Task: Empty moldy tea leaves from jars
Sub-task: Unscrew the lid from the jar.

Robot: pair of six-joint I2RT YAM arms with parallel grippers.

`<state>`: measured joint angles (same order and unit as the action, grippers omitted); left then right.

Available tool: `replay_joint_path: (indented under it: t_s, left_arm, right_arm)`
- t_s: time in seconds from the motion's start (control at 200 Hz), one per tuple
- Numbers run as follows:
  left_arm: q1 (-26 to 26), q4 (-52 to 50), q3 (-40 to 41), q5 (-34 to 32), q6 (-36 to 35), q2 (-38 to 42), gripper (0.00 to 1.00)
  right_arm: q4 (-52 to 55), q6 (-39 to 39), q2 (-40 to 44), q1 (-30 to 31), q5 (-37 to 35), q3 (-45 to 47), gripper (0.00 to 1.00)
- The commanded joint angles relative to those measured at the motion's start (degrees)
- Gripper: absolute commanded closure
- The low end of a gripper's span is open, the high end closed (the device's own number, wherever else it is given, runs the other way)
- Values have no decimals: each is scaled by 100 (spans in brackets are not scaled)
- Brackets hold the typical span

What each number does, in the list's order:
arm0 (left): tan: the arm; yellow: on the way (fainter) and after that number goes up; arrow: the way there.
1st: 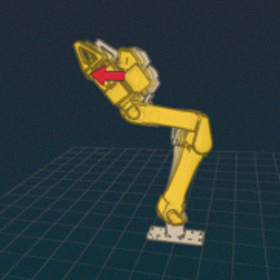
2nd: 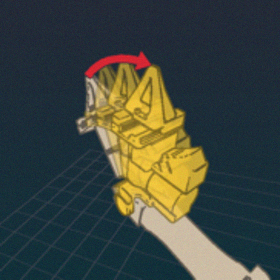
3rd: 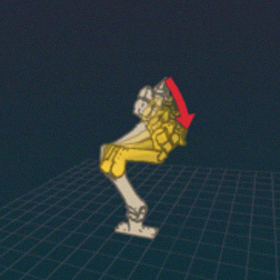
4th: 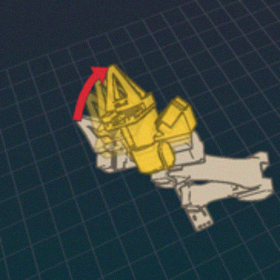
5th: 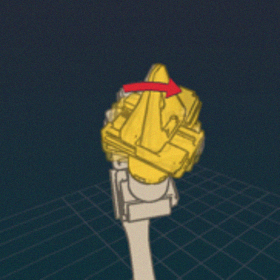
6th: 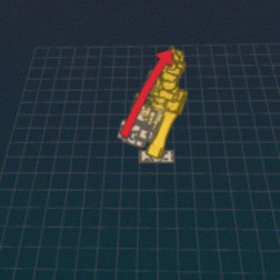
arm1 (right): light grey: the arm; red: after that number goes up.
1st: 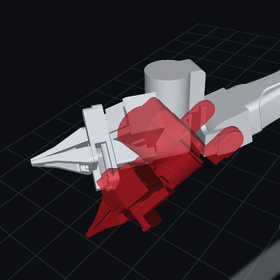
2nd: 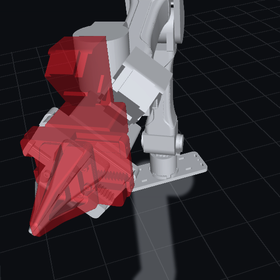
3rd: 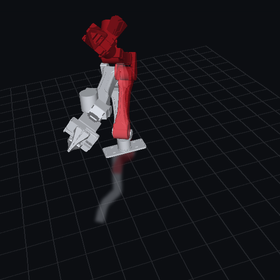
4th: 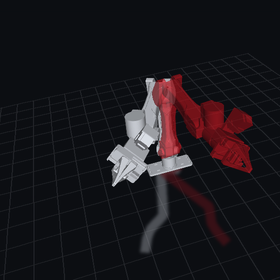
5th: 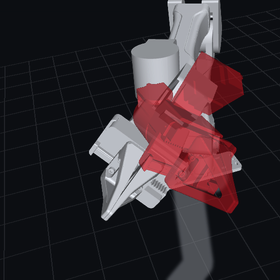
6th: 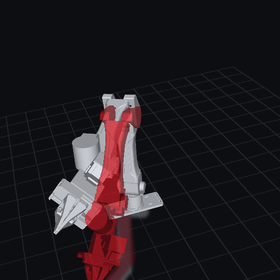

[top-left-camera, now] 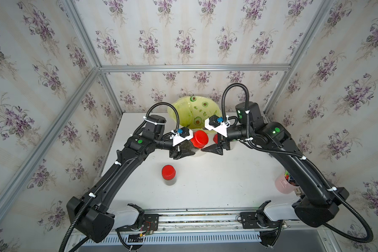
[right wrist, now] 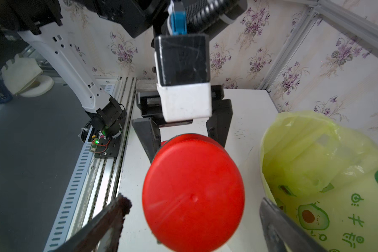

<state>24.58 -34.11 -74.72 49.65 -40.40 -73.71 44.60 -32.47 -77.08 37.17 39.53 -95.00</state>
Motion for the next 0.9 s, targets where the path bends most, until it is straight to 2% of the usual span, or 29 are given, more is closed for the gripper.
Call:
replay_joint_path:
  t_s: [0.0, 0.19, 0.32, 0.485, 0.754, 0.894]
  left_arm:
    - [-3, 20, -64, -46, -55, -39, 33]
    - [-4, 23, -78, -92, -64, -31, 33]
    - [-4, 18, -60, -138, -89, -36, 33]
    - [-4, 23, -70, -129, -73, -67, 33]
    - [3, 19, -56, -107, -73, -48, 33]
    - [2, 18, -61, -87, -73, -52, 33]
  right_arm:
    - [-978, 1211, 369, 15, -159, 350, 2]
    - [-1287, 3018, 694, 42, -948, 722, 0]
    - [-1241, 3850, 681, 150, -1316, 757, 0]
    - [-1239, 4342, 594, 551, -1604, 825, 0]
    - [-1331, 4776, 521, 724, -2400, 838, 0]
    - [-1327, 4785, 416, 774, -2512, 799, 6]
